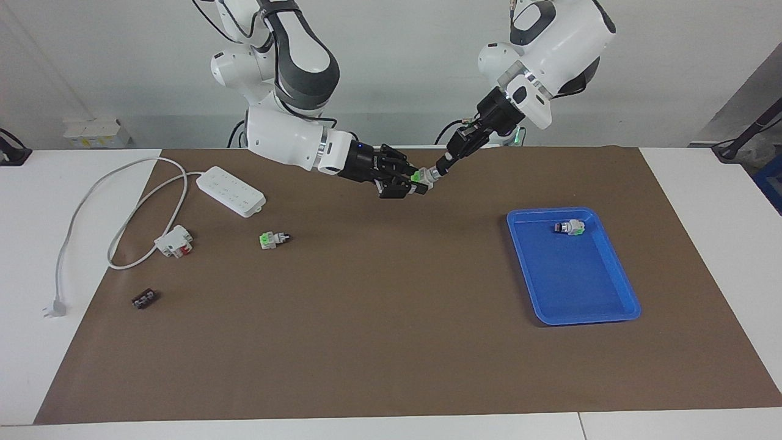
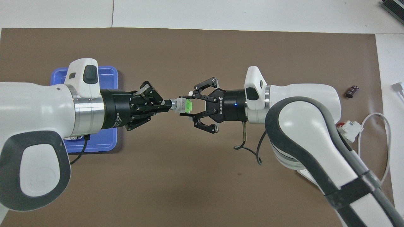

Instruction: Turn and place switch with both arms

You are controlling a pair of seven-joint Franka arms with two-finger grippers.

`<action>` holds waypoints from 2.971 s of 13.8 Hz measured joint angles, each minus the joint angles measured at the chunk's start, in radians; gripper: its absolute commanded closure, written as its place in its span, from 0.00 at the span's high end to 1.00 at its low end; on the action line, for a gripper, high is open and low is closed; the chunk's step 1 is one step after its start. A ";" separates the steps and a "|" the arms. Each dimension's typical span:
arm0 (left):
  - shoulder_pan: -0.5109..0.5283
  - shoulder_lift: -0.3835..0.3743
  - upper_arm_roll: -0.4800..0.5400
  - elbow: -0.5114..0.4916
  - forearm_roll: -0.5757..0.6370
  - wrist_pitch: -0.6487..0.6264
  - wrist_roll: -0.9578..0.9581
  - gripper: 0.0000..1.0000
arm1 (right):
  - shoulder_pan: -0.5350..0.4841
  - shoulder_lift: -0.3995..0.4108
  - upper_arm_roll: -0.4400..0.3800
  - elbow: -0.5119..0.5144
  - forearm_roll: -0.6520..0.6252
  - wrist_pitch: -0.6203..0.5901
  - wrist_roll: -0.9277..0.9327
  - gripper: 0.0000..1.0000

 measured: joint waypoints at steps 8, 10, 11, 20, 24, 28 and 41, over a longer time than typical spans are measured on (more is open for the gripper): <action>-0.001 -0.004 -0.031 0.014 0.096 0.002 -0.472 0.00 | 0.003 -0.005 0.000 -0.016 0.000 0.000 0.011 0.00; -0.001 -0.005 -0.036 0.015 0.118 0.001 -0.531 0.00 | 0.004 -0.005 0.000 -0.017 0.000 0.000 0.011 0.00; -0.001 -0.005 -0.036 0.015 0.120 0.000 -0.541 0.00 | 0.005 -0.005 0.000 -0.017 0.000 0.000 0.012 0.00; -0.001 -0.005 -0.038 0.015 0.168 0.000 -0.552 0.00 | 0.008 -0.002 0.004 -0.017 0.000 0.017 0.019 1.00; 0.004 -0.004 -0.028 0.006 0.245 -0.001 -0.501 0.00 | 0.032 -0.005 0.005 -0.015 0.000 0.076 0.034 1.00; 0.109 -0.018 -0.019 -0.067 0.283 -0.006 -0.241 0.00 | 0.031 -0.009 0.000 -0.012 -0.023 0.121 0.060 1.00; 0.382 -0.063 -0.022 -0.247 0.558 -0.042 0.502 0.00 | -0.143 -0.057 -0.019 0.118 -0.899 0.079 0.501 1.00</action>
